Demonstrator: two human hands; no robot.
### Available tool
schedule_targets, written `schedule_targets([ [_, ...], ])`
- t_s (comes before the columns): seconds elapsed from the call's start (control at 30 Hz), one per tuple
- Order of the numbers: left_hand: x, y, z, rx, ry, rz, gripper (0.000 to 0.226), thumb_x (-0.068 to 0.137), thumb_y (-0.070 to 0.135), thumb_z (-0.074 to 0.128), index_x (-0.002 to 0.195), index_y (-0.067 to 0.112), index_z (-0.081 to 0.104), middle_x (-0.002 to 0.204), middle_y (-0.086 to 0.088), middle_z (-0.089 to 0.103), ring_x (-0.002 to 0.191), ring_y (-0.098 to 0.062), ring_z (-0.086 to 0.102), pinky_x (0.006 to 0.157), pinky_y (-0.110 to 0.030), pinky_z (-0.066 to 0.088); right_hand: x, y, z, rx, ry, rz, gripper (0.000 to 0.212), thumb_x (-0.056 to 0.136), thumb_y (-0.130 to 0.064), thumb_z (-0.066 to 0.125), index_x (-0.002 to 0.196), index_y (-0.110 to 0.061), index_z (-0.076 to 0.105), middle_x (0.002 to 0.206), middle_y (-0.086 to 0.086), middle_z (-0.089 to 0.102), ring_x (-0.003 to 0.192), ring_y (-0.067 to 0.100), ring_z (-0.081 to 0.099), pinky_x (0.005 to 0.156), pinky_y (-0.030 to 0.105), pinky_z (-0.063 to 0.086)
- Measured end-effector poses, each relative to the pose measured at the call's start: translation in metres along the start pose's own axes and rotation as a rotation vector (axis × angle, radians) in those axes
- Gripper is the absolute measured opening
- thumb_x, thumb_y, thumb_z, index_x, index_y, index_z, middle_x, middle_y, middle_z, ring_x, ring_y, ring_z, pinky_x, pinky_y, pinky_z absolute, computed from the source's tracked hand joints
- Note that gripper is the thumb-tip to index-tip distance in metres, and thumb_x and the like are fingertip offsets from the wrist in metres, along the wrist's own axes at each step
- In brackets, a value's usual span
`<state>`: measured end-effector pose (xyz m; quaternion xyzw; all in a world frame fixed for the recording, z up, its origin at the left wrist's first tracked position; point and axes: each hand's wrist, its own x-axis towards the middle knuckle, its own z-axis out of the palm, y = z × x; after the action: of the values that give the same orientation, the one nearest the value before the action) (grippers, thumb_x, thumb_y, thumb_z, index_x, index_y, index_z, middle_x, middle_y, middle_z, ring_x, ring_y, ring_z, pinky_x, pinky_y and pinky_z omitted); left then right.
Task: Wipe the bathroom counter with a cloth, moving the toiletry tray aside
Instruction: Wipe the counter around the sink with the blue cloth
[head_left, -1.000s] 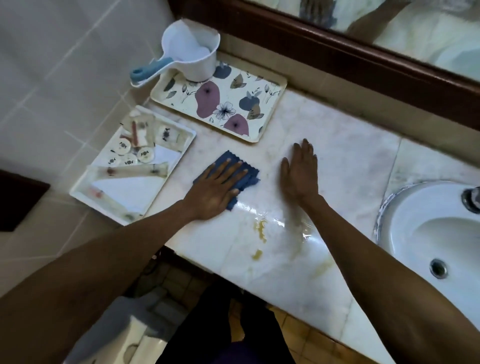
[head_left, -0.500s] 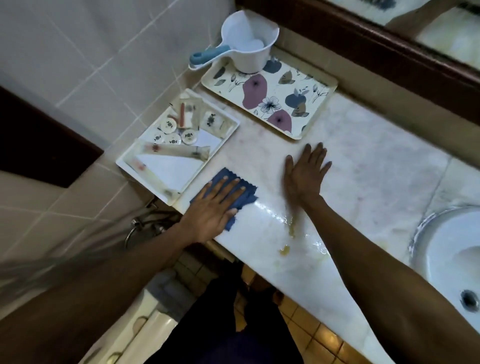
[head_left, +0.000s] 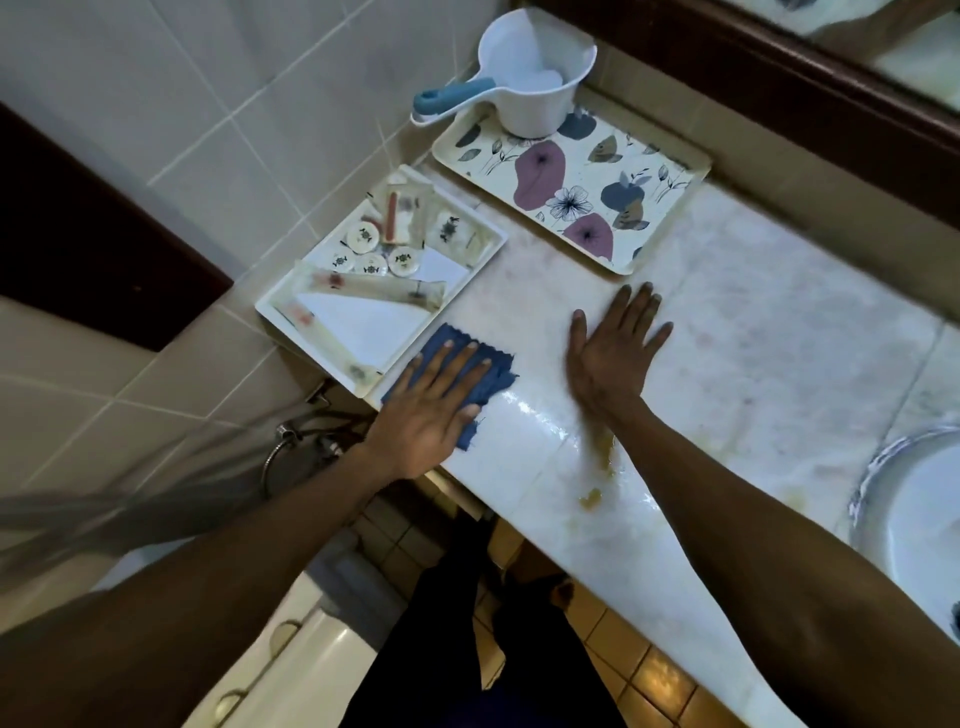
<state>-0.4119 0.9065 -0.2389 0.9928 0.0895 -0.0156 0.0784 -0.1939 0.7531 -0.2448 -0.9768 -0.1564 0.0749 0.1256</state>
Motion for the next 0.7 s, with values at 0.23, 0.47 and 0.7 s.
schedule_targets([
  [0.23, 0.049, 0.027, -0.005, -0.131, -0.035, -0.217, 0.056, 0.108, 0.04, 0.022, 0.161, 0.026, 0.01, 0.169, 0.002, 0.006, 0.156, -0.021, -0.001, 0.125, -0.048, 0.002, 0.003, 0.037, -0.03, 0.114, -0.117, -0.126, 0.06, 0.105, -0.044, 0.026, 0.154, -0.01, 0.023, 0.165, 0.013, 0.01, 0.153, 0.027, 0.007, 0.121, 0.055, 0.005],
  [0.47, 0.083, 0.135, -0.004, -0.395, -0.091, -0.078, 0.049, 0.11, 0.031, 0.022, 0.159, 0.027, 0.022, 0.168, 0.008, 0.014, 0.156, -0.016, 0.003, 0.125, -0.038, -0.001, -0.019, 0.144, -0.074, 0.211, -0.063, -0.001, 0.054, 0.105, -0.04, 0.034, 0.145, -0.004, 0.038, 0.158, 0.02, 0.029, 0.148, 0.032, 0.024, 0.118, 0.052, 0.022],
  [0.7, -0.036, 0.117, 0.011, -0.088, -0.055, 0.338, 0.055, 0.108, 0.043, 0.032, 0.16, 0.033, 0.016, 0.168, 0.008, 0.011, 0.156, -0.016, 0.005, 0.125, -0.039, 0.009, -0.035, 0.186, -0.085, 0.156, -0.094, 0.069, 0.065, 0.099, -0.052, 0.026, 0.138, -0.003, 0.043, 0.151, 0.023, 0.036, 0.141, 0.037, 0.032, 0.11, 0.055, 0.031],
])
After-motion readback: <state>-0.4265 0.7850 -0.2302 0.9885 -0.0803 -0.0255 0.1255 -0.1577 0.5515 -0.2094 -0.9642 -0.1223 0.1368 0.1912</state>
